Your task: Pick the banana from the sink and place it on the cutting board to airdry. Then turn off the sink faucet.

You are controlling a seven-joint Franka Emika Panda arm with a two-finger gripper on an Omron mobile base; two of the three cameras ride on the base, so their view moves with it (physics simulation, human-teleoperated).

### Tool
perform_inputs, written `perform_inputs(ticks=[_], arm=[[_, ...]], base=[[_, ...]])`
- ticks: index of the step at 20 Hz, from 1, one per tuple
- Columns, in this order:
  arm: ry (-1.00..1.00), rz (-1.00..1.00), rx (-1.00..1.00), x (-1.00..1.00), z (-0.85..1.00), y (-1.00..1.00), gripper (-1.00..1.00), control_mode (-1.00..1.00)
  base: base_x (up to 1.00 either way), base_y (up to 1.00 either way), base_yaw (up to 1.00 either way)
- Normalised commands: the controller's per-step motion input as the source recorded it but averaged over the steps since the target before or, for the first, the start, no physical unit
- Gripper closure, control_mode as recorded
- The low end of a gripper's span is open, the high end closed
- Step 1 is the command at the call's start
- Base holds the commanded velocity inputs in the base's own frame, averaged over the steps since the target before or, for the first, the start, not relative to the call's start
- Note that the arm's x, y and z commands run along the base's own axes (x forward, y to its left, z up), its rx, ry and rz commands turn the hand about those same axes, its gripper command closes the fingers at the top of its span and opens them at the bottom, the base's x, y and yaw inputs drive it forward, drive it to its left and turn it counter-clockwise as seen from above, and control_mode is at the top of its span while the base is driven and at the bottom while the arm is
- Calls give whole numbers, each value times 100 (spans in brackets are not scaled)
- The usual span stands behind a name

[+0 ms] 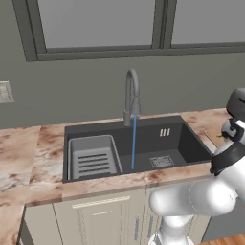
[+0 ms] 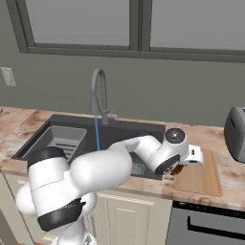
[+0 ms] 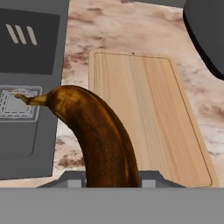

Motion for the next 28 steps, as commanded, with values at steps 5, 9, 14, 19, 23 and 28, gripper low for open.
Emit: perform_inputs(ticks=[5, 9, 14, 19, 23, 28], arm=[[0, 1, 0, 5, -27, -17, 100, -100], [2, 0, 0, 11, -28, -7, 100, -100], [4, 0, 0, 19, -31, -3, 100, -100], [2, 0, 0, 13, -28, -19, 100, -100], [0, 0, 0, 8, -26, -27, 100, -100], [0, 1, 0, 4, -24, -34, 100, -100]], base=[[0, 0, 0], [0, 0, 0], [0, 0, 0], [0, 0, 0], [0, 0, 0], [0, 0, 0]])
